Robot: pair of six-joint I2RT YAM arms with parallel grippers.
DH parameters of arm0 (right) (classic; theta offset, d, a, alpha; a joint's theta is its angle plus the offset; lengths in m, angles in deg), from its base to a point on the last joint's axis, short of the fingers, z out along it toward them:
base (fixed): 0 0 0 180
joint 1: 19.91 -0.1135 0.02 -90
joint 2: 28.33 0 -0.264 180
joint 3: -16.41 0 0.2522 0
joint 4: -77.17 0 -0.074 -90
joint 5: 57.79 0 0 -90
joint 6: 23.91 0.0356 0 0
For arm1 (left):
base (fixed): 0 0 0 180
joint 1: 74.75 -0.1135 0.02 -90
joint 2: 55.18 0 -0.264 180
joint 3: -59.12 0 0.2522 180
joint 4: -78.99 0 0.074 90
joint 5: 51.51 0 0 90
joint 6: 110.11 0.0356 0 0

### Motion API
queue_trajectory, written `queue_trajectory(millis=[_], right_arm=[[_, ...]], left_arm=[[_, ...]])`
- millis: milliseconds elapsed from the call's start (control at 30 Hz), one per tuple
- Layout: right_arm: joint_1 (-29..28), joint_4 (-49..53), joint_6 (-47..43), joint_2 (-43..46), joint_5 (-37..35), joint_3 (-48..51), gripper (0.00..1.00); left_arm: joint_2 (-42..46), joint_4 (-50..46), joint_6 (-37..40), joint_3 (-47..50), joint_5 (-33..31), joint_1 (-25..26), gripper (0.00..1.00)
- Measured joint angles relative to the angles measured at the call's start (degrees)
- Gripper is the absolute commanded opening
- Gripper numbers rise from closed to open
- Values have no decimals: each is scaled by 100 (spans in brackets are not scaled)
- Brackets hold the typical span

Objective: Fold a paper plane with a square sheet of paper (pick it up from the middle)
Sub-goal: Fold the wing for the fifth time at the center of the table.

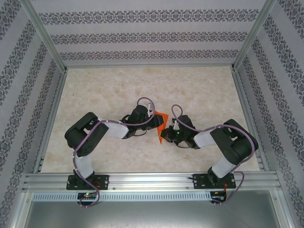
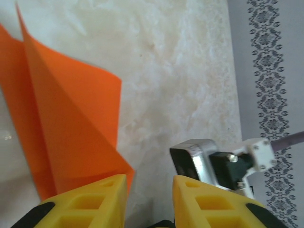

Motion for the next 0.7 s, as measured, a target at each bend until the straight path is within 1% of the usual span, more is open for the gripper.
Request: queue_trajectory(millis=[533,600,667,700], right_arm=[[0,-7,22,-4,0,0,1],[0,-4,26,-4,-2,0,5],[0,4,55,13,-4,0,13],[-4,17,61,52,-33,0,19]], left_arm=[[-632,0,2,-352,70,0,31],[-664,-7,4,-398,98,0,31],[-695,-39,4,-439,127,0,30],[-704,-59,4,-463,129,0,29]])
